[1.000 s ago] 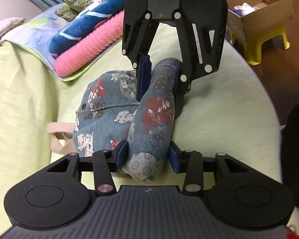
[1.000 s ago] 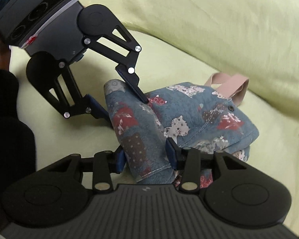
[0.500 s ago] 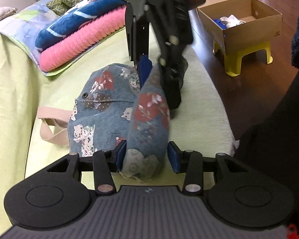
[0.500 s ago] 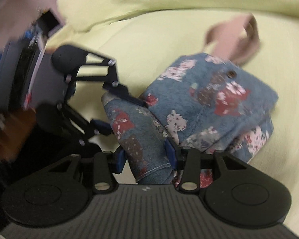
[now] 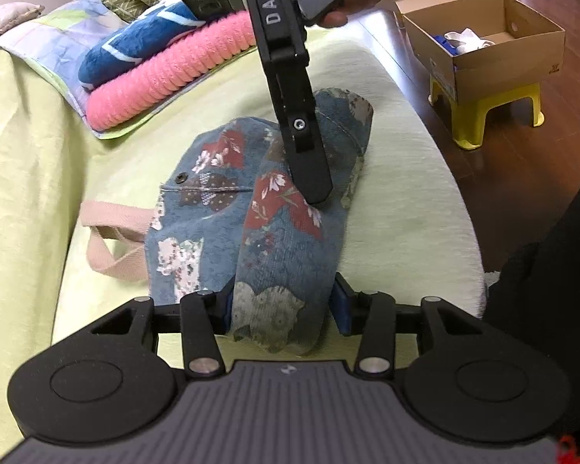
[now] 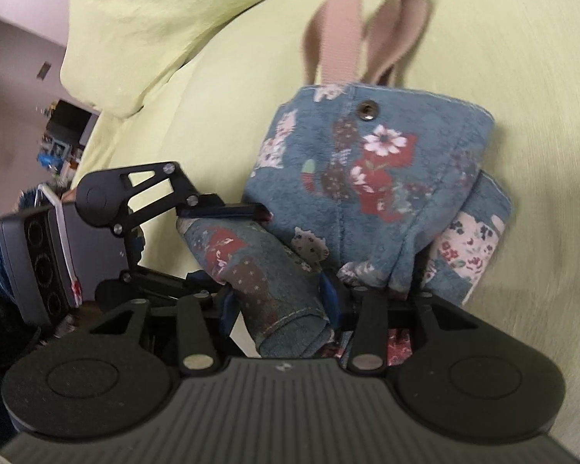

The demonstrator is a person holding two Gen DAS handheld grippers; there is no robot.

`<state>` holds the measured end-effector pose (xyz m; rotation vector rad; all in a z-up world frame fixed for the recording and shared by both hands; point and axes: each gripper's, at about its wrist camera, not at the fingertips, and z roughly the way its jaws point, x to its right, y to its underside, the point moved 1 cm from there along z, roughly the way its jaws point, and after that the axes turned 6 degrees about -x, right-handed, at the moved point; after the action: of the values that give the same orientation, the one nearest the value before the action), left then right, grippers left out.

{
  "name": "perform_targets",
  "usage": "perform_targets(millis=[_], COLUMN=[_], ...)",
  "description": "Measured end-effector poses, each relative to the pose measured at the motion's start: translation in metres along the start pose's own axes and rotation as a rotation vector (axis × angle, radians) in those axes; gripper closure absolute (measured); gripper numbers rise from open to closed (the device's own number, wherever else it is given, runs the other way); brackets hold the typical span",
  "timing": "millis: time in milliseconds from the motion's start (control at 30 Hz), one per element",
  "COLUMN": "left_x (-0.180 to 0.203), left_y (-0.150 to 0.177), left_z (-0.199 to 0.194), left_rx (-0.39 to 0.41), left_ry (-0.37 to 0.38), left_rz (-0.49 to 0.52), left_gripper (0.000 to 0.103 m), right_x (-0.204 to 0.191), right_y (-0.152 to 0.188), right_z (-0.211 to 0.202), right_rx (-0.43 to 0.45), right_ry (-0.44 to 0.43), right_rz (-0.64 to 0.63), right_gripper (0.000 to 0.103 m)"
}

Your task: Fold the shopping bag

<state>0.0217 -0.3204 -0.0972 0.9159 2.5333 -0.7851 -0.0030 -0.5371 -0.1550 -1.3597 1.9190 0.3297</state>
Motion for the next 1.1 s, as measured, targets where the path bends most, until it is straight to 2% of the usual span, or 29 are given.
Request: perform_targets(millis=[200,267,333,400,467,567,733,833,1000,1033,1100], left_x=[0.001,0.002,0.001,0.001,0.002,-0.003,-0.014,-0.022,-0.027,-0.027,-0.026], left_y=[0.004,0.007,0.005,-0.001,-0.007,-0.016,-0.019,-0.018,-0.019,-0.020,-0.021], left_z=[-0.026,-0.039,-0.051,-0.056,-0.051,-0.043,-0.034,-0.029,-0.023,-0.022,-0.019], left_rx=[-0.028,-0.028,-0.008,0.014,0.018,0.047,0.036,0.027,0.009,0.004,-0.007], left_ry=[-0.074,-0.105,-0.122,-0.123,-0.129,-0.099,-0.080,-0.066,-0.065,-0.072,-0.084], left_rz=[0.022,0.032,0.027,0.027,0.031,-0.011,-0.066,-0.126,-0.164,-0.163,-0.162], left_gripper=[0.051,0.057,0.077,0.079,0.087,0.088,0.087,0.089,0.099,0.103,0.103], right_x=[0.013,0.017,0.019,0.021,0.022,0.023,0.027,0.027,0.025,0.019,0.008], right_y=[0.003,0.002,0.001,-0.001,-0.004,-0.006,-0.007,-0.006,-0.003,0.000,0.006], right_z=[0.007,0.008,0.010,0.011,0.007,0.006,0.008,0.008,0.008,0.005,0.000], right_rx=[0.003,0.004,-0.003,-0.012,-0.022,-0.027,-0.018,0.014,0.073,0.114,0.197], right_ry=[-0.056,-0.068,-0.078,-0.086,-0.091,-0.092,-0.107,-0.103,-0.090,-0.061,0.003], right_rz=[0.065,0.083,0.097,0.108,0.120,0.145,0.185,0.200,0.222,0.212,0.187], right_gripper=[0.064,0.064,0.064,0.064,0.064,0.064,0.065,0.066,0.066,0.065,0.064])
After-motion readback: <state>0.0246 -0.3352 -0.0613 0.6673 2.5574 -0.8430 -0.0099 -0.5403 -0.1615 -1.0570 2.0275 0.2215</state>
